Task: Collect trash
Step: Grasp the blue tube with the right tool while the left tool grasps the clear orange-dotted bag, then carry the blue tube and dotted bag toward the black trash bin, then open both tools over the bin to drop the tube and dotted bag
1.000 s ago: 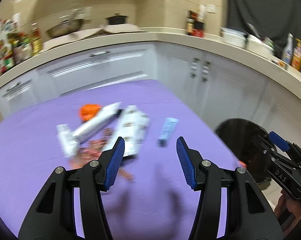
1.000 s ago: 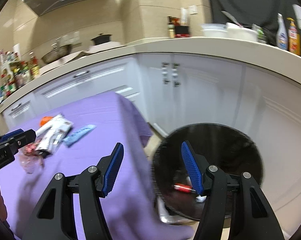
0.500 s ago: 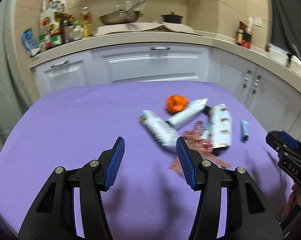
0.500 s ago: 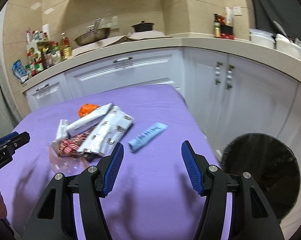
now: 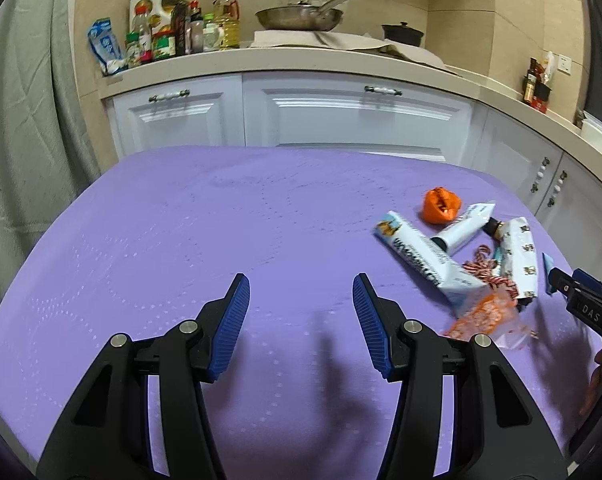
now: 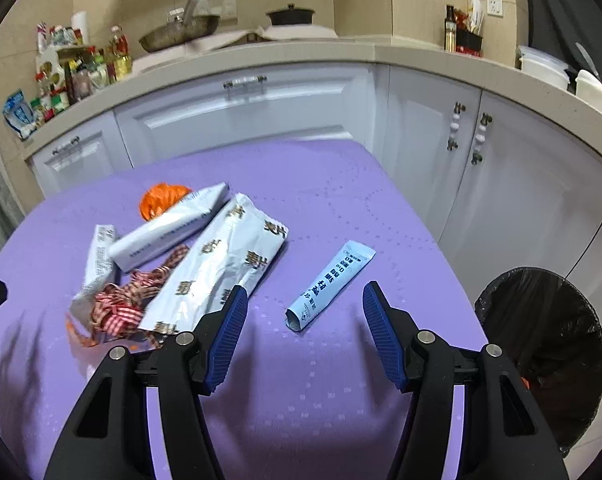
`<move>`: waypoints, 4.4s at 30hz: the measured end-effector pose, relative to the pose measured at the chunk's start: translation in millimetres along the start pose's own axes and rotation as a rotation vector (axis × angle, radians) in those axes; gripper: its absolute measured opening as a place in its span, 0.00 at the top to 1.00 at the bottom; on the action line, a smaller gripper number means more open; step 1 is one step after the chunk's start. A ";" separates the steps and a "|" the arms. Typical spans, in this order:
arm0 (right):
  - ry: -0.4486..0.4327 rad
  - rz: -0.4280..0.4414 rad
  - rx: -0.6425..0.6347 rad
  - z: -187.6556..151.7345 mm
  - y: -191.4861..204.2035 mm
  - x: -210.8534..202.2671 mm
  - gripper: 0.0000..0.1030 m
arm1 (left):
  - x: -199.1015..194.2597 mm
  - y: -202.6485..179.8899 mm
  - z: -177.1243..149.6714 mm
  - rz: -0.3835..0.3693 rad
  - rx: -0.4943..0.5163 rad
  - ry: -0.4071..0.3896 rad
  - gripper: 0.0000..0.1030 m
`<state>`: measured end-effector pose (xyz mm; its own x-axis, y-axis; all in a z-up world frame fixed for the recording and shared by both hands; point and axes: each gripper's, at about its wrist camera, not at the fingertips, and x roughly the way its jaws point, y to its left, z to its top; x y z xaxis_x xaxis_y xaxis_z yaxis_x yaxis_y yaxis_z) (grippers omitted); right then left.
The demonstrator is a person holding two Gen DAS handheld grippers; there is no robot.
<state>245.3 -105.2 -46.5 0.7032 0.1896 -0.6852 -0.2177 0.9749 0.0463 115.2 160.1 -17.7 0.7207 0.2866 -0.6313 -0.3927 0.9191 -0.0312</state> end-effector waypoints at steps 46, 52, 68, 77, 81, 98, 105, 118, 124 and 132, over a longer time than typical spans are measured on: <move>0.004 0.063 0.137 -44.0 -98.3 -38.2 0.87 | 6.5 -148.9 -34.8 -0.173 0.202 0.078 0.29; -0.005 0.078 0.145 -46.5 -104.9 -41.0 0.87 | 14.9 -151.4 -37.3 -0.155 0.200 0.116 0.39; -0.006 0.082 0.126 -49.7 -96.9 -46.8 0.87 | 11.4 -136.8 -48.1 -0.181 0.211 0.125 0.61; -0.025 0.080 0.111 -49.3 -89.3 -57.6 0.87 | -7.8 -118.9 -44.8 -0.184 0.195 0.090 0.61; -0.038 0.073 0.109 -51.5 -89.0 -65.8 0.87 | -16.4 -113.5 -39.9 -0.180 0.187 0.067 0.61; -0.090 -0.079 0.179 -66.5 -134.0 -104.7 0.87 | -39.7 -174.4 -28.1 -0.324 0.266 -0.008 0.61; -0.104 -0.164 0.233 -76.0 -165.9 -117.8 0.87 | -44.0 -222.8 -29.0 -0.413 0.333 -0.028 0.61; -0.121 -0.257 0.299 -89.7 -208.7 -125.1 0.87 | -50.9 -320.1 -40.5 -0.564 0.455 -0.065 0.61; -0.119 -0.280 0.320 -93.4 -223.1 -119.8 0.87 | -44.2 -357.7 -47.9 -0.599 0.507 -0.063 0.61; -0.118 -0.292 0.349 -94.9 -241.6 -108.3 0.88 | -28.7 -393.6 -51.9 -0.627 0.540 -0.024 0.61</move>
<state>157.5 -372.3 -52.5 0.7776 -0.1061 -0.6197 0.2270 0.9666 0.1193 219.5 -223.9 -27.5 0.7292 -0.3223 -0.6036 0.4101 0.9120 0.0085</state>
